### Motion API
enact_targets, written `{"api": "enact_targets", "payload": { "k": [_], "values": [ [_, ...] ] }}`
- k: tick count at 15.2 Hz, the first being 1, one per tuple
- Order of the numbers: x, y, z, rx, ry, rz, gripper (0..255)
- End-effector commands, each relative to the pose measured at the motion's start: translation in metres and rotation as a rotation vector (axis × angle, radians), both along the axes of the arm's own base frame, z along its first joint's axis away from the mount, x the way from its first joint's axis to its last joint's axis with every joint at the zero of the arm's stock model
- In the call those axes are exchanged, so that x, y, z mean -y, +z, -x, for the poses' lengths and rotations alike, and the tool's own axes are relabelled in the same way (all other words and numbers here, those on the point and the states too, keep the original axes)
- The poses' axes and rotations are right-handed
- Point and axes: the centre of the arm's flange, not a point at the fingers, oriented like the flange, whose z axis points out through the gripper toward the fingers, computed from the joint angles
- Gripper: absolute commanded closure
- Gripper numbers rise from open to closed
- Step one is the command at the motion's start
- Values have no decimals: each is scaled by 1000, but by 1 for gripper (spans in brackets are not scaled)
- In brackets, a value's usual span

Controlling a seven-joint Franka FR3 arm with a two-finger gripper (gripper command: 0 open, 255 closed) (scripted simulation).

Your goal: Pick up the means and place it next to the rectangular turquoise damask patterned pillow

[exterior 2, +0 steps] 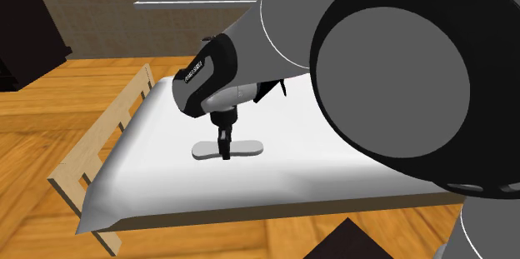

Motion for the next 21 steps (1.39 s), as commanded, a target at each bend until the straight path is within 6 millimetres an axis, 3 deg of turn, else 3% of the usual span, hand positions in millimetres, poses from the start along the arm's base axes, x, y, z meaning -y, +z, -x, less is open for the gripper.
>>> {"api": "enact_targets", "payload": {
  "k": [1, 21],
  "values": [
    [-1, 11, 0, 0, 0, 0, 255],
    [-1, 117, 0, 0, 0, 0, 255]
  ]
}}
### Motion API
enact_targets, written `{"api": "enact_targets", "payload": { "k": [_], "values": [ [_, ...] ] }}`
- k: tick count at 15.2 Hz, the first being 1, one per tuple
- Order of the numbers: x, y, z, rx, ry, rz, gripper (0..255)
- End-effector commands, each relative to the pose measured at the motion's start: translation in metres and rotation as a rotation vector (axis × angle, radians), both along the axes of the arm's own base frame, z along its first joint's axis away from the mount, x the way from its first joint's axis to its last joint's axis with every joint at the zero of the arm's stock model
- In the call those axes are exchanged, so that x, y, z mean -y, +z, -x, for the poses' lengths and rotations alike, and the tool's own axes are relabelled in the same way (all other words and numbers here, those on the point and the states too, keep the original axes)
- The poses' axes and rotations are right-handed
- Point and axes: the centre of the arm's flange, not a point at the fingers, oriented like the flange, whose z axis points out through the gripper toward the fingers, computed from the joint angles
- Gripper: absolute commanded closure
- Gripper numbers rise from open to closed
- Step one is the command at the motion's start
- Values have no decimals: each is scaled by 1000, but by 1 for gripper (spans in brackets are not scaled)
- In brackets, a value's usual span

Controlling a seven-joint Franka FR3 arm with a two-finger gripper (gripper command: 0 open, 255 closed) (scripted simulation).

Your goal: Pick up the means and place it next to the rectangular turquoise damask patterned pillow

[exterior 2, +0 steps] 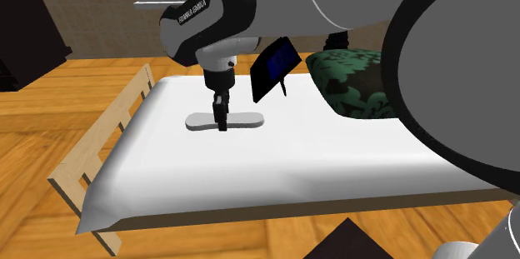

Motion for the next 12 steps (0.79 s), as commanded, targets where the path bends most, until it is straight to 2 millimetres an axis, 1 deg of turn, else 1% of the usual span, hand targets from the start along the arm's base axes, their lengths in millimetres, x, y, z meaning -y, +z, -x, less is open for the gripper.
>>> {"api": "enact_targets", "payload": {
  "k": [1, 12],
  "values": [
    [0, 10, -1, 0, 0, 0, 255],
    [0, 68, -1, 0, 0, 0, 255]
  ]
}}
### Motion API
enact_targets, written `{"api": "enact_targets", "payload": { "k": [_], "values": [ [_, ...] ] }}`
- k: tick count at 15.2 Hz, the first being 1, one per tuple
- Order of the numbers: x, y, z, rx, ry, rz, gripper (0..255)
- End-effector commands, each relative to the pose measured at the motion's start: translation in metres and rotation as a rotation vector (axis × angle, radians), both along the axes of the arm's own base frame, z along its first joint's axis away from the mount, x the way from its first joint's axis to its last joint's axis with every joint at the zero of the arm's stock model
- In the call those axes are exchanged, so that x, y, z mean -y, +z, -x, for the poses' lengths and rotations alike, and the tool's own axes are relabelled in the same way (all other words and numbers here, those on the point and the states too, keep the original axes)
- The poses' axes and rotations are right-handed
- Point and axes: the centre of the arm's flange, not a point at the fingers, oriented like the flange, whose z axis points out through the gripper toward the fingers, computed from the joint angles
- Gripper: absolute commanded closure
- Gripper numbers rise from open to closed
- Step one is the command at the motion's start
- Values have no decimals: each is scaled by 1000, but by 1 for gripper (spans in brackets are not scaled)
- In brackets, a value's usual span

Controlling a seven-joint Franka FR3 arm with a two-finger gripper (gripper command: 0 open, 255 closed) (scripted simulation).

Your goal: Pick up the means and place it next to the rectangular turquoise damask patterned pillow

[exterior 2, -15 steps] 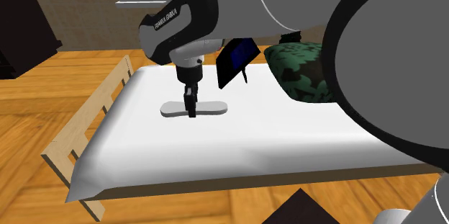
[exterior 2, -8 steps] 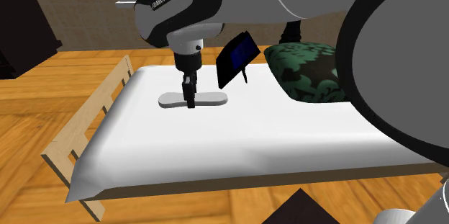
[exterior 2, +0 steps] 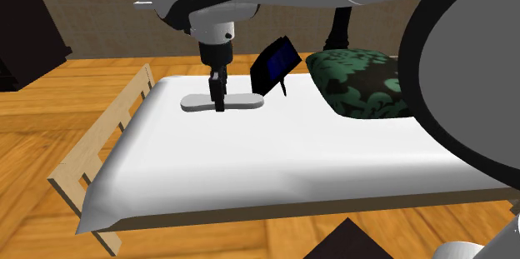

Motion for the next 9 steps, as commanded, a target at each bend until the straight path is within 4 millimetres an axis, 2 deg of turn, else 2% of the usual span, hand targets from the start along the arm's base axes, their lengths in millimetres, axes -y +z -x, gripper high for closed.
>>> {"api": "enact_targets", "payload": {
  "k": [1, 5, 9],
  "values": [
    [0, 11, 1, 0, 0, 0, 255],
    [0, 27, 1, 0, 0, 0, 255],
    [42, 27, 33, 0, 0, 0, 255]
  ]
}}
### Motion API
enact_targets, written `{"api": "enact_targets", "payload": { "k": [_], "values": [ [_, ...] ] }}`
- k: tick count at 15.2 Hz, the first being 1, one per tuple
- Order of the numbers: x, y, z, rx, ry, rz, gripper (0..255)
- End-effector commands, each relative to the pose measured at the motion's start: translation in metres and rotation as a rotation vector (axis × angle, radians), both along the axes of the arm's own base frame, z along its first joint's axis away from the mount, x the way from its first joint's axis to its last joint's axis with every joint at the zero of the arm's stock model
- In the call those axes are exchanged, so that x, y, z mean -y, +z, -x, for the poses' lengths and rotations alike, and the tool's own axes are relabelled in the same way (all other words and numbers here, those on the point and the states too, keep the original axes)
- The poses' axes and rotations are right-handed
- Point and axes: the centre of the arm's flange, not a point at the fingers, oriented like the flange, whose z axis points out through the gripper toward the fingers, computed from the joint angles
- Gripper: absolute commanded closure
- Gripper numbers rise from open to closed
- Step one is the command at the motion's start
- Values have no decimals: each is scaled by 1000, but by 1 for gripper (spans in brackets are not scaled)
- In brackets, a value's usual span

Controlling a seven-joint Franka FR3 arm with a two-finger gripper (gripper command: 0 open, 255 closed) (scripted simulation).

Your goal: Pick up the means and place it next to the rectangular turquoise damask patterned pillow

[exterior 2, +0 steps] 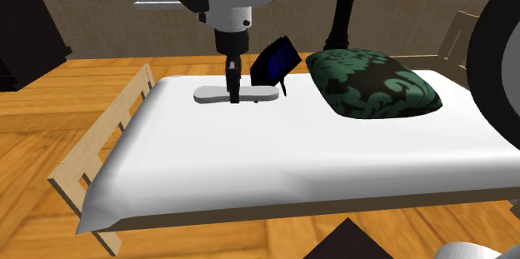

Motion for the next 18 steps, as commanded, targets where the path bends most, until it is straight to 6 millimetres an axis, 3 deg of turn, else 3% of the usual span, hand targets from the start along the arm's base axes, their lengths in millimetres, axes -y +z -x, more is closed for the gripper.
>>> {"api": "enact_targets", "payload": {
  "k": [1, 18],
  "values": [
    [22, 1, 16, 0, 0, 0, 255],
    [199, 1, 153, 0, 0, 0, 255]
  ]
}}
